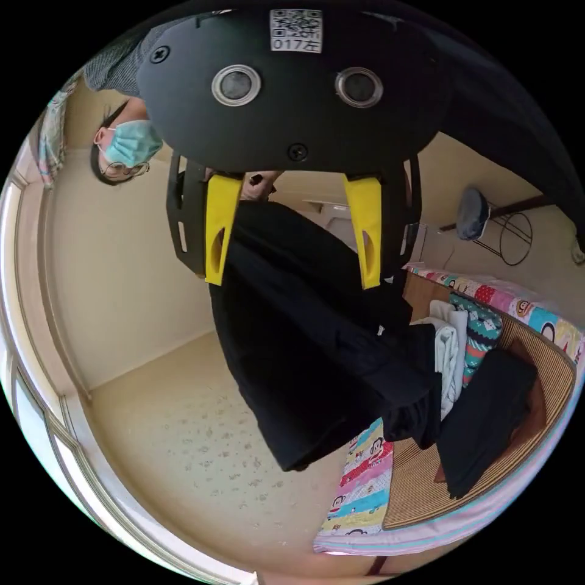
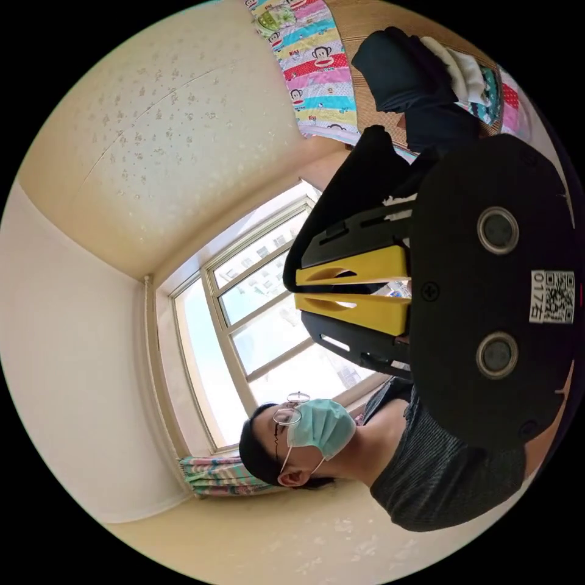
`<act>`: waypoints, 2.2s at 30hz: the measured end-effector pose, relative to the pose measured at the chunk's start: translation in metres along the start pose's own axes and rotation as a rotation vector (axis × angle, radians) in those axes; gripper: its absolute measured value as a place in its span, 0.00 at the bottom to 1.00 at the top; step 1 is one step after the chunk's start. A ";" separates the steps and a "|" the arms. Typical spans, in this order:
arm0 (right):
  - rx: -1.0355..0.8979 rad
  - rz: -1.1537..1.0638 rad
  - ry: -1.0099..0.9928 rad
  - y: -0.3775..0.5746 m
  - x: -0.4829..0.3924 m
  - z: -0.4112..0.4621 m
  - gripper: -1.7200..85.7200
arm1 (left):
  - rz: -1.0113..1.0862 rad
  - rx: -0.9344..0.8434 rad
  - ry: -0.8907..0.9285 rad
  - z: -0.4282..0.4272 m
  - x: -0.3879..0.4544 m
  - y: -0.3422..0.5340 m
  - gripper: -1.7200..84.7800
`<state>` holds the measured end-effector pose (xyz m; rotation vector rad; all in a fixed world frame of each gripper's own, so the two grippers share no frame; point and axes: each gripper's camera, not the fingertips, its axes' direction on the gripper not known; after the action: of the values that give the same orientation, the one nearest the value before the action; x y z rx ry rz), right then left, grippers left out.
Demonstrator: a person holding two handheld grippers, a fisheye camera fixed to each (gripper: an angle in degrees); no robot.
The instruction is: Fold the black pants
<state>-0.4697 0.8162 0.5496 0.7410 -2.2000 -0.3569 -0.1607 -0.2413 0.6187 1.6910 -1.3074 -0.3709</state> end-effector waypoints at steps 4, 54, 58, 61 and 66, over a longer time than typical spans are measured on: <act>-0.021 -0.090 -0.120 0.031 -0.047 -0.040 0.04 | -0.174 -0.129 0.125 0.057 -0.063 -0.027 0.13; -0.165 0.162 0.613 -0.336 -0.097 -0.257 0.16 | 1.236 -1.119 -0.645 0.499 -0.264 0.090 0.04; -0.101 0.126 0.510 -0.396 -0.085 -0.310 0.09 | 1.185 -1.057 -0.649 0.507 -0.268 0.048 0.05; -0.010 0.154 0.338 -0.448 -0.051 -0.372 0.06 | 1.051 -1.000 -0.611 0.503 -0.272 -0.003 0.06; 0.106 0.280 0.041 -0.540 0.036 -0.464 0.05 | 1.022 -0.816 -0.674 0.482 -0.246 -0.078 0.07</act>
<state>0.0719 0.3586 0.6261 0.4808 -2.2589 -0.0838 -0.5500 -0.2588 0.2349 0.1020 -1.9356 -0.7339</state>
